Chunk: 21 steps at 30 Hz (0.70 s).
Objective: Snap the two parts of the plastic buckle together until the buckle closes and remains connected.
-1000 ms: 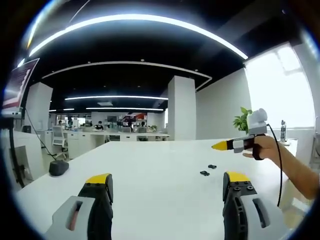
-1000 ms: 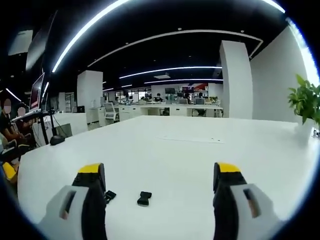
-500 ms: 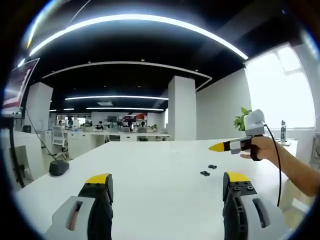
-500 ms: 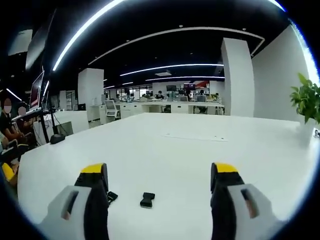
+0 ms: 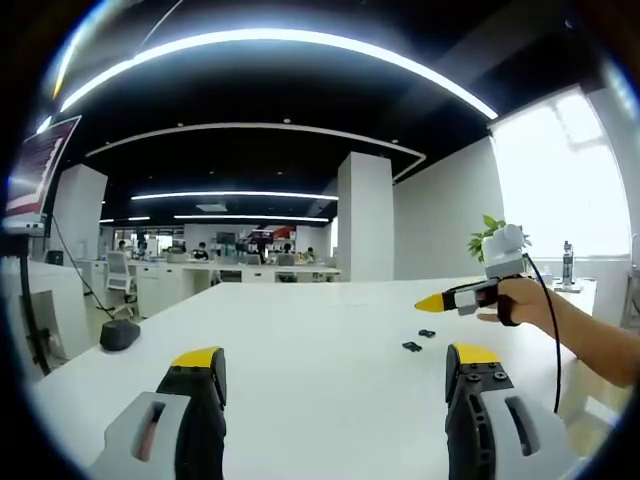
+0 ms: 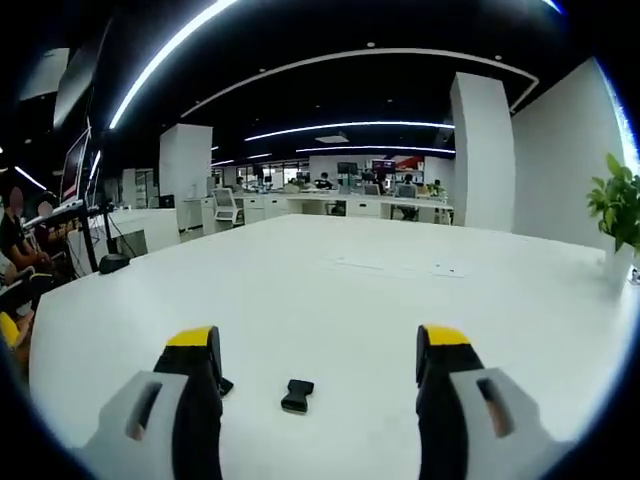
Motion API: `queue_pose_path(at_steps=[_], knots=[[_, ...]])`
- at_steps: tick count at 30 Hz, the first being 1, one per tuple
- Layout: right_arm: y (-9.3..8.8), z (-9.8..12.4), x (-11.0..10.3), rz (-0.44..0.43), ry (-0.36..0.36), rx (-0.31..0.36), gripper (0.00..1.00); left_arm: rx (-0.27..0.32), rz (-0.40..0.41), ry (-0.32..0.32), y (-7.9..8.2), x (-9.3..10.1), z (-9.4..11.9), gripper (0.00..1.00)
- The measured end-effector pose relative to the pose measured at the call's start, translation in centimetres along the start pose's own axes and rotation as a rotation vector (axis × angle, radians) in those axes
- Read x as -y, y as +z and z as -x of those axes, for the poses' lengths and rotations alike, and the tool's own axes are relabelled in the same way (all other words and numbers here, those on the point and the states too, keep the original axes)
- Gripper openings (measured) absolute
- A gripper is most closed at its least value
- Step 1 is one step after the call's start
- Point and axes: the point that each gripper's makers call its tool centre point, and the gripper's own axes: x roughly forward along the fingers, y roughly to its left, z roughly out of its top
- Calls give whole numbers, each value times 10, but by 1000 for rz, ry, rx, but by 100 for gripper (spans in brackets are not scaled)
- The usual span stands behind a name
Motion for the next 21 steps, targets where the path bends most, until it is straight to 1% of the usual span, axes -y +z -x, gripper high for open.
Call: queue_pose_path(at_steps=[6,9,11,21], knots=[[-9,-5,-1,-5,7,-19,77,-7,-1,-1,-2,1,-1,92],[-15,-7,-2,-29,15,-28,75,-2,0,-1,-1,2,-1,92],[-18,-9,-1,-20,8,-42,74,-2,-1,-2,0,2,-1,92],[-26,-11,3,-21,-6,-67,72,-2,0,-2,0,3,-1,92]])
